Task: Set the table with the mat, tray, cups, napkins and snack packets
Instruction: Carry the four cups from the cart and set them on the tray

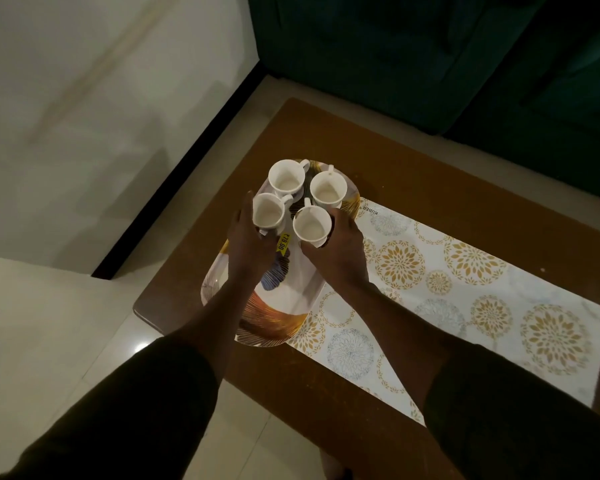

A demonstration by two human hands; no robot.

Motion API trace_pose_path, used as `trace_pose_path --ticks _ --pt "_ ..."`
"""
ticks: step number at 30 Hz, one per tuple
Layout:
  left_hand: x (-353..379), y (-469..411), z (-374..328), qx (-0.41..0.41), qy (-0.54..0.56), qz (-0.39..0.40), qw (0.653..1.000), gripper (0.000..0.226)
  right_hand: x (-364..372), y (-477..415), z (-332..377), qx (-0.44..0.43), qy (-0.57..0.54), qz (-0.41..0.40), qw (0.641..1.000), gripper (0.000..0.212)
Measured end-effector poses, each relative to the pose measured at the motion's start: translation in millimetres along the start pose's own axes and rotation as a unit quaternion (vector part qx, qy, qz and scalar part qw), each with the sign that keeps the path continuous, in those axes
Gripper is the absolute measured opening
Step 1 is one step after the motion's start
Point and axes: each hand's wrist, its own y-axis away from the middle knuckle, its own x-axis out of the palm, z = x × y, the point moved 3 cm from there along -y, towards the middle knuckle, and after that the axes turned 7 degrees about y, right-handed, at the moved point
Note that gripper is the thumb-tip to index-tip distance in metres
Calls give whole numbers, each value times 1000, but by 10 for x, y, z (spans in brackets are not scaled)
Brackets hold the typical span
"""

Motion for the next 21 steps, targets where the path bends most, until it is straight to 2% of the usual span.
trace_pose_path --ticks 4,11,17,21 --pt "49 -56 -38 27 17 -4 999 61 21 -11 -4 7 -17 -3 1000 74" --pt "92 11 -47 20 10 -1 1000 76 -5 25 26 2 -25 1 1000 75" --pt "-50 201 -248 33 -55 -72 995 69 -295 98 -31 -15 -8 18 1000 79" --pt "-25 249 -633 59 -106 -98 988 58 -651 94 -105 -1 -8 -16 1000 70"
